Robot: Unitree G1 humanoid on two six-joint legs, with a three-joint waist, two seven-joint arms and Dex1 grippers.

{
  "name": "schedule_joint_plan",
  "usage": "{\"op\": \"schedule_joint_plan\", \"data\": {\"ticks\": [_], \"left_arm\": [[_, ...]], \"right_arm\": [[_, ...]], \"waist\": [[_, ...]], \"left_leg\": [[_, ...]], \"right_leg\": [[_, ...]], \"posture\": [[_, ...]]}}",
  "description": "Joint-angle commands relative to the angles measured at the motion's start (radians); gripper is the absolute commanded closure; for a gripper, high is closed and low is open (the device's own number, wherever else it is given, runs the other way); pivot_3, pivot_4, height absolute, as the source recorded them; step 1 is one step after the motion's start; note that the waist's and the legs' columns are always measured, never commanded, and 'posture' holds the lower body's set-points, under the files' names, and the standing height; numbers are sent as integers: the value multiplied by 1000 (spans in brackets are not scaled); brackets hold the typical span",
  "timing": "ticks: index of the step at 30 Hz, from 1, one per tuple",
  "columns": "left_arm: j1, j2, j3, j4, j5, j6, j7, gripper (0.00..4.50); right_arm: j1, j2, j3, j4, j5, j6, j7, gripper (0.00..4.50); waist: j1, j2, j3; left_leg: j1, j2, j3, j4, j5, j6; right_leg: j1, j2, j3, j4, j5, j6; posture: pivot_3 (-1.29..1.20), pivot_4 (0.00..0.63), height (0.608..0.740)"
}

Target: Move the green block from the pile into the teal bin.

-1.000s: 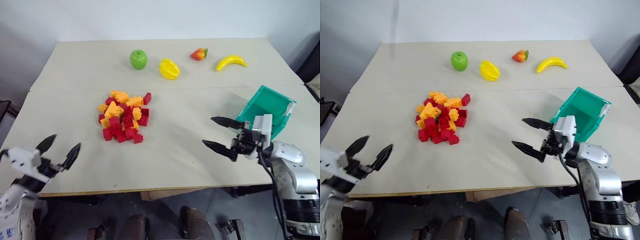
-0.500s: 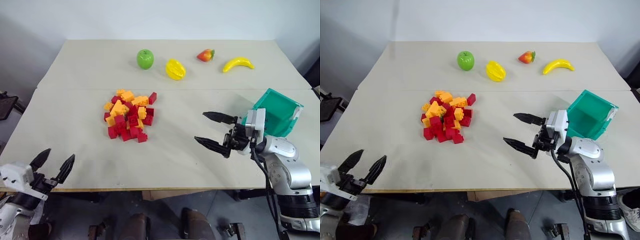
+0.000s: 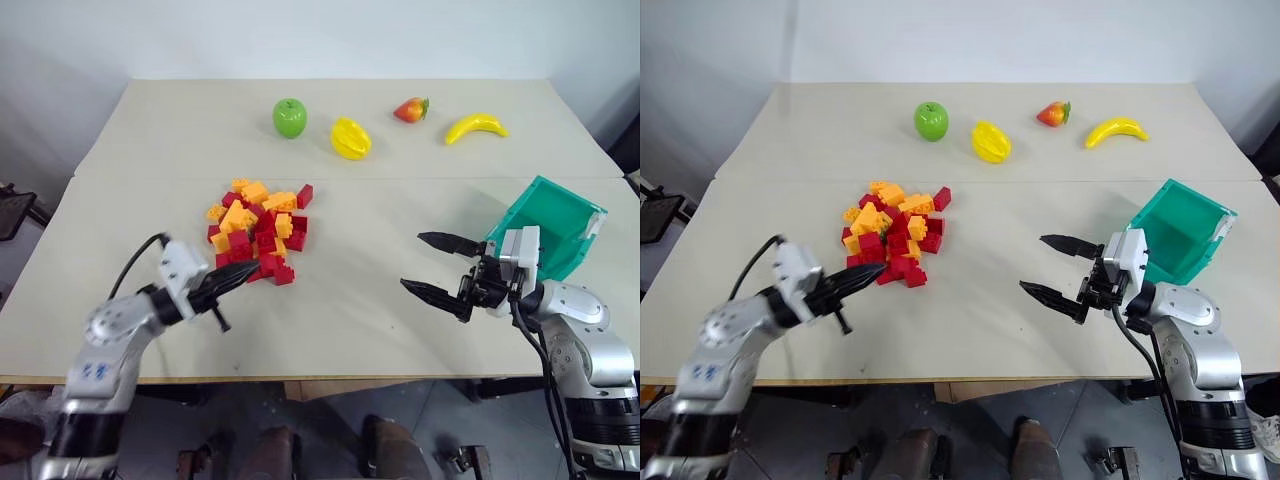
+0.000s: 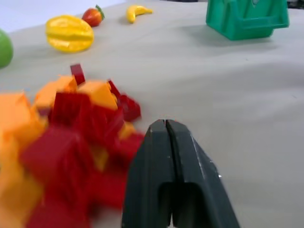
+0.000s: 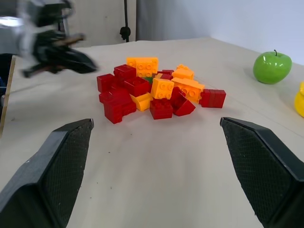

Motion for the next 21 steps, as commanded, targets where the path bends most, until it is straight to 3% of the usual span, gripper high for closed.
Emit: {"op": "schedule_joint_plan", "data": {"ticks": [1, 6, 10, 18, 21], "left_arm": [[-114, -15, -70, 144, 88, 49, 31, 4455], [-268, -78, -23, 305, 89, 56, 110, 4455], [-335, -72, 33, 443, 122, 6, 195, 4455], [-358, -43, 105, 578, 164, -21, 324, 4455], [-342, -31, 99, 566, 151, -20, 268, 4455]], "right_arm": [[-3, -6, -10, -80, 31, 23, -20, 0], [-11, -1, -6, -126, 48, 55, -45, 0], [-13, 3, -5, -145, 54, 67, -62, 0], [-18, 12, -1, -133, 47, 57, -66, 0], [-14, 19, 4, -130, 43, 51, -67, 0]], "waist": [[-5, 0, 0], [-3, 0, 0], [-3, 0, 0], [-1, 0, 0], [0, 0, 0]], "left_leg": [[0, 0, 2, 0, 0, 0], [1, 1, 7, 0, 0, 0], [1, 1, 7, 1, 0, 0], [1, 1, 7, 1, 0, 0], [1, 1, 8, 1, 0, 0]], "right_leg": [[0, 0, 0, 0, 0, 0], [0, 0, -1, 0, 0, 0], [0, 0, -1, 0, 0, 1], [0, 0, -1, 0, 0, 1], [0, 0, -1, 0, 0, 1]], "posture": [[0, 150, 740], [0, 150, 740], [0, 150, 740], [0, 150, 740], [0, 150, 740]]}}
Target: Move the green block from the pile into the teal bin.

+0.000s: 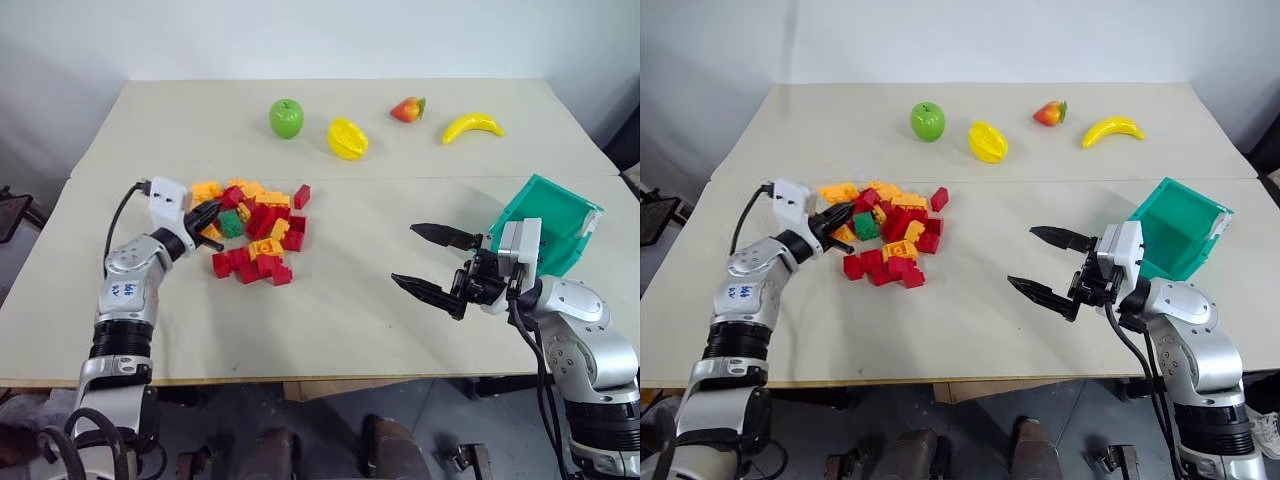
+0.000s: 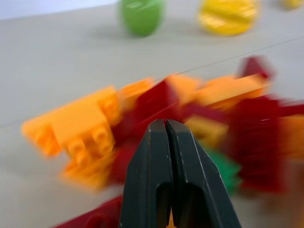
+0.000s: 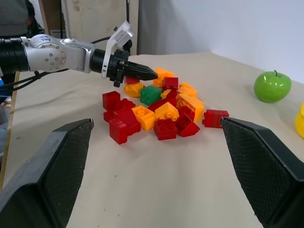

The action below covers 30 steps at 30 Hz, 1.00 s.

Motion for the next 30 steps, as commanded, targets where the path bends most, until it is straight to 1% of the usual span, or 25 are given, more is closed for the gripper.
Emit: {"op": "schedule_joint_plan", "data": {"ticks": [1, 3, 7, 9, 11, 13, 16, 18, 20, 22, 23, 26, 28, 29, 30], "left_arm": [[26, 16, -5, -28, -10, -1, -69, 4455], [47, 25, -23, -62, -18, -5, -134, 4455], [131, 66, -73, -204, -60, -12, -345, 4455], [160, 82, -81, -247, -67, -18, -391, 4455], [180, 96, -71, -268, -62, -4, -387, 4455], [203, 106, -41, -296, -83, 9, -383, 4455], [279, 118, 61, -370, -142, 34, -347, 4455], [347, 121, 132, -425, -183, 42, -337, 4455], [447, 118, 223, -501, -238, 52, -326, 4455], [527, 112, 292, -568, -293, 93, -308, 4068], [594, 114, 335, -614, -315, 105, -310, 3893], [727, 113, 435, -673, -316, 82, -284, 3042], [792, 102, 493, -656, -314, 64, -271, 2417], [811, 98, 510, -651, -317, 59, -266, 2181], [834, 90, 533, -643, -318, 51, -258, 1811]], "right_arm": [[-6, 12, 3, -19, 9, -16, -3, 0], [-3, 18, 5, -22, 8, -16, -6, 0], [0, 25, 12, -20, 5, -21, -12, 0], [0, 26, 13, -18, 4, -22, -13, 0], [0, 27, 16, -14, 2, -25, -13, 0], [-1, 29, 18, -11, 1, -27, -14, 0], [-4, 34, 23, -7, -1, -31, -15, 0], [-4, 38, 25, -6, -3, -33, -14, 0], [-6, 43, 28, -4, -3, -34, -13, 0], [-7, 44, 28, -3, -2, -35, -10, 0], [-11, 43, 27, 1, 0, -36, -4, 0], [-34, 34, 31, 15, 0, -41, 22, 0], [-54, 31, 36, 30, 2, -39, 39, 0], [-60, 30, 39, 36, 2, -40, 46, 0], [-69, 29, 42, 45, 0, -41, 56, 0]], "waist": [[3, 0, 0], [3, 0, 0], [1, 0, 0], [0, 0, 0], [1, 0, 0], [0, 0, 0], [-5, 0, 0], [-11, 0, 0], [-22, 0, 0], [-27, 0, 0], [-25, 0, 0], [-25, 0, 0], [-23, 0, 0], [-21, 0, 0], [-19, 0, 0]], "left_leg": [[0, 0, 0, 0, 0, 0], [0, -1, 1, 0, 0, 0], [0, -1, 0, 0, 0, 0], [0, -1, 0, 0, 0, 0], [0, 0, 0, 0, 0, 0], [0, 0, -1, 0, 0, 0], [0, 1, -2, 0, 0, 0], [0, 2, -4, -1, 0, 0], [0, 4, -4, -2, -1, -1], [0, 5, -4, -2, -1, 0], [0, 6, -5, -2, -1, -1], [1, 5, -5, -2, -1, 0], [1, 6, -5, -1, -1, 0], [1, 6, -5, -1, -1, 0], [1, 5, -6, -1, -1, 0]], "right_leg": [[0, 0, 0, 0, 0, 0], [1, 0, -1, 0, 0, 0], [0, -1, -1, 0, 0, 0], [0, -1, -1, 0, 0, 0], [0, -1, -1, 0, 0, 0], [0, 0, -1, 0, 0, 0], [0, -1, -1, 0, 0, 0], [-1, -1, 0, 0, 0, 0], [-2, -1, 0, -1, 0, 0], [-2, -1, 0, -1, 0, 0], [-2, -1, 0, -1, 0, 0], [-1, -2, 0, -1, 0, 0], [-1, -2, 1, 0, 0, 0], [-1, -2, 1, -1, 0, 0], [-1, -3, 1, -1, 0, 0]], "posture": [[0, 150, 740], [0, 150, 740], [0, 150, 740], [0, 150, 740], [0, 150, 740], [0, 150, 740], [0, 150, 740], [0, 150, 740], [0, 150, 740], [0, 150, 740], [0, 150, 740], [0, 150, 740], [0, 150, 740], [0, 150, 740], [0, 150, 740]]}}
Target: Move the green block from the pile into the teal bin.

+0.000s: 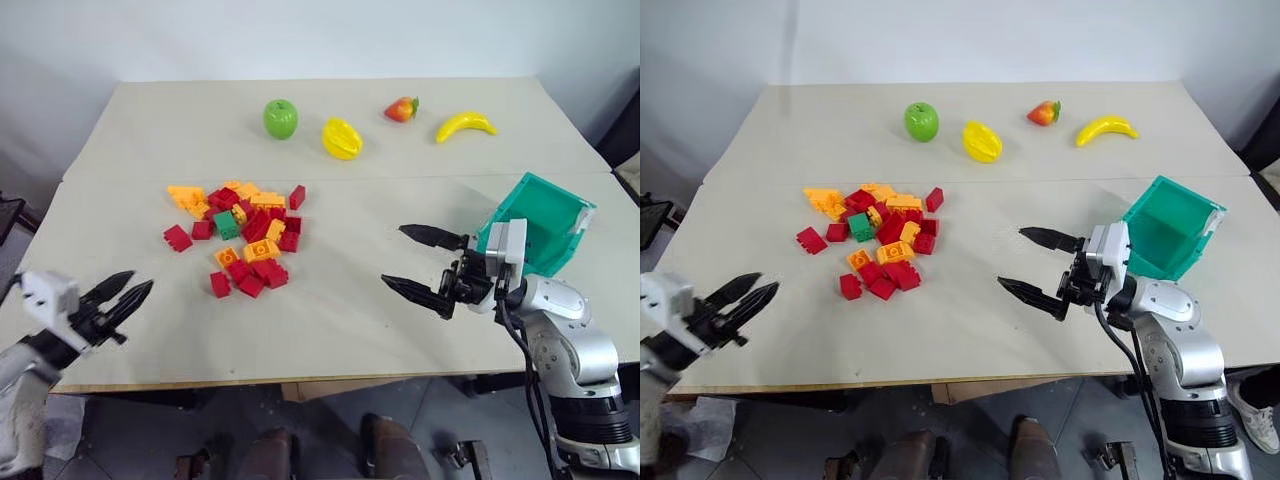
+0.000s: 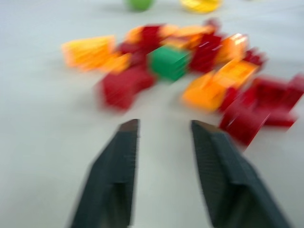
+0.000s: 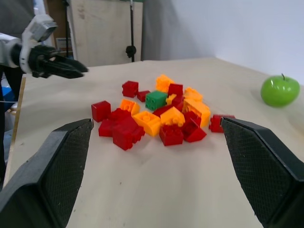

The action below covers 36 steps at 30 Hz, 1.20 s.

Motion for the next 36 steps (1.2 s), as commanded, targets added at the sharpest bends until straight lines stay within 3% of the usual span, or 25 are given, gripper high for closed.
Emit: {"op": "schedule_joint_plan", "data": {"ticks": [1, 6, 7, 13, 19, 29, 36], "left_arm": [[60, -23, 94, 10, -15, -61, 21, 1620], [88, -44, 69, -12, -22, -58, 28, 151], [81, -44, 53, -26, -29, -47, 27, 34], [-168, 24, -139, -16, 32, 30, 62, 34], [-569, 79, -439, 237, 235, 92, 88, 34], [-988, 46, -636, 819, 425, -100, 1, 34], [-1099, 37, -692, 1034, 491, -146, -87, 34]], "right_arm": [[-30, -11, 4, 14, 8, -16, 37, 0], [-45, -9, 11, 28, 7, -15, 52, 0], [-45, -9, 11, 27, 7, -14, 53, 0], [-33, -11, 13, 20, 4, -10, 48, 0], [-28, -4, 14, 3, -1, -10, 24, 0], [-4, 5, 11, -38, 3, -7, -28, 0], [0, 0, 2, -56, 6, -6, -52, 0]], "waist": [[5, 0, 0], [1, 0, 0], [2, 0, 0], [20, 0, 0], [20, 0, 0], [-2, -1, 0], [-2, -1, 0]], "left_leg": [[0, 0, 0, 0, 0, 0], [0, 0, 0, -1, -1, 0], [0, 0, 0, 0, -1, 0], [0, 0, -1, 1, -1, 0], [0, -5, 2, 0, -1, 0], [-1, -4, 13, 0, -1, 0], [-1, -4, 13, 1, -1, 0]], "right_leg": [[0, 0, 0, 0, 0, 0], [0, 0, 0, 0, 0, 0], [0, 0, 0, 0, 0, -1], [0, 0, -1, 1, 0, -1], [-1, 2, -1, 1, 0, -1], [-2, 3, -5, 1, 0, 0], [-1, 3, -6, 1, 0, 0]], "posture": [[0, 150, 740], [0, 150, 740], [0, 150, 740], [0, 150, 740], [0, 150, 740], [0, 150, 740], [0, 150, 740]]}}
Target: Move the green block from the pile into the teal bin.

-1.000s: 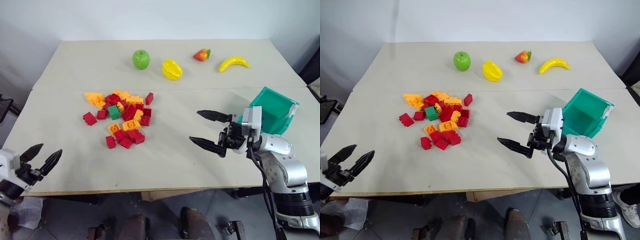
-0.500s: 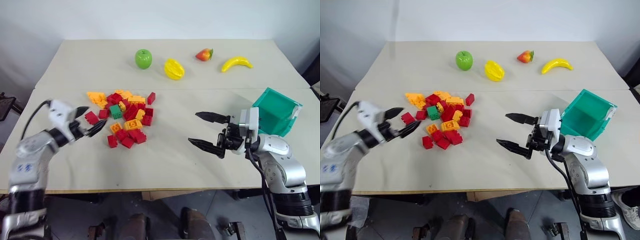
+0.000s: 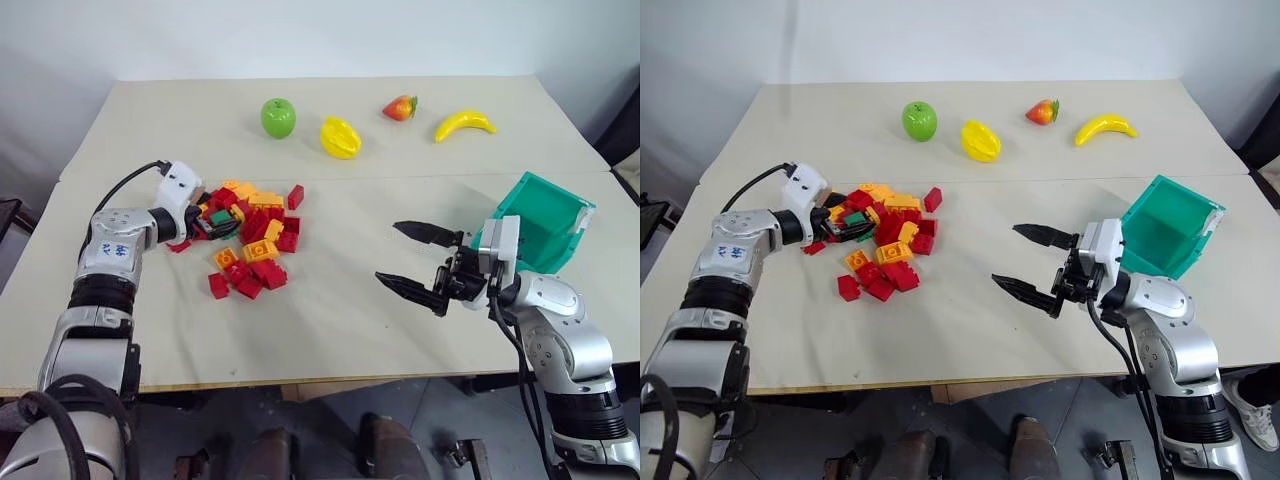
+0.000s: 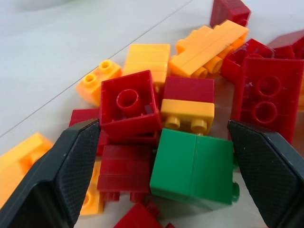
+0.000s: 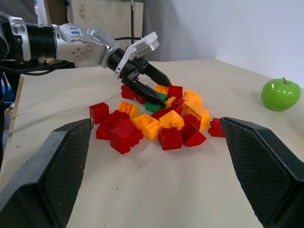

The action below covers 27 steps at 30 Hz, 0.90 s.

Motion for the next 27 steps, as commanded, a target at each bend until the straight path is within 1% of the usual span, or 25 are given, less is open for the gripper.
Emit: {"op": "schedule_joint_plan", "data": {"ticks": [1, 7, 13, 16, 20, 21, 25, 27], "left_arm": [[-18, 11, -27, 67, 45, 5, -38, 34], [-7, 41, -19, 58, 44, 40, -100, 34], [-18, 52, -12, 91, 53, 14, -102, 34], [-25, 42, -11, 103, 55, 1, -97, 608], [-39, 36, -4, 118, 54, -28, -83, 1807], [-42, 40, 2, 120, 47, -25, -92, 2009], [-51, 63, 31, 112, 14, -60, -163, 2009], [-62, 81, 56, 94, -10, -105, -210, 2009]], "right_arm": [[6, -6, -28, -47, 15, -4, -15, 0], [33, -11, -39, -75, 22, -5, -28, 0], [33, -13, -43, -71, 22, -10, -29, 0], [27, -11, -39, -65, 18, -11, -31, 0], [25, -8, -34, -65, 15, -12, -37, 0], [27, -8, -32, -66, 13, -12, -37, 0], [27, -5, -27, -62, 9, -14, -39, 0], [29, -5, -27, -62, 8, -14, -38, 0]], "waist": [[0, 0, 0], [-1, 0, 0], [0, 0, 0], [0, 0, 0], [0, 0, 0], [0, 0, 0], [0, 0, 0], [-1, -1, 1]], "left_leg": [[0, 0, 0, 0, 0, 0], [0, 1, 0, 1, 0, 0], [0, 1, 0, 1, 0, 0], [0, 1, 0, 1, 0, 0], [0, 1, 0, 1, 0, 0], [0, 1, 1, 1, 0, 0], [0, 1, 1, 1, 0, 0], [0, 1, 1, 1, 0, 0]], "right_leg": [[0, 0, 0, 0, 0, 0], [0, 0, 0, 1, 0, 0], [0, 0, 0, 1, 0, 0], [0, 0, 0, 1, 0, 0], [0, 0, 0, 1, 0, 0], [0, 0, 0, 1, 0, 0], [0, 0, 0, 1, 0, 0], [0, 0, 0, 1, 0, 0]], "posture": [[0, 150, 740], [0, 150, 740], [0, 150, 740], [0, 150, 740], [0, 150, 740], [0, 150, 740], [0, 150, 740], [0, 150, 740]]}}
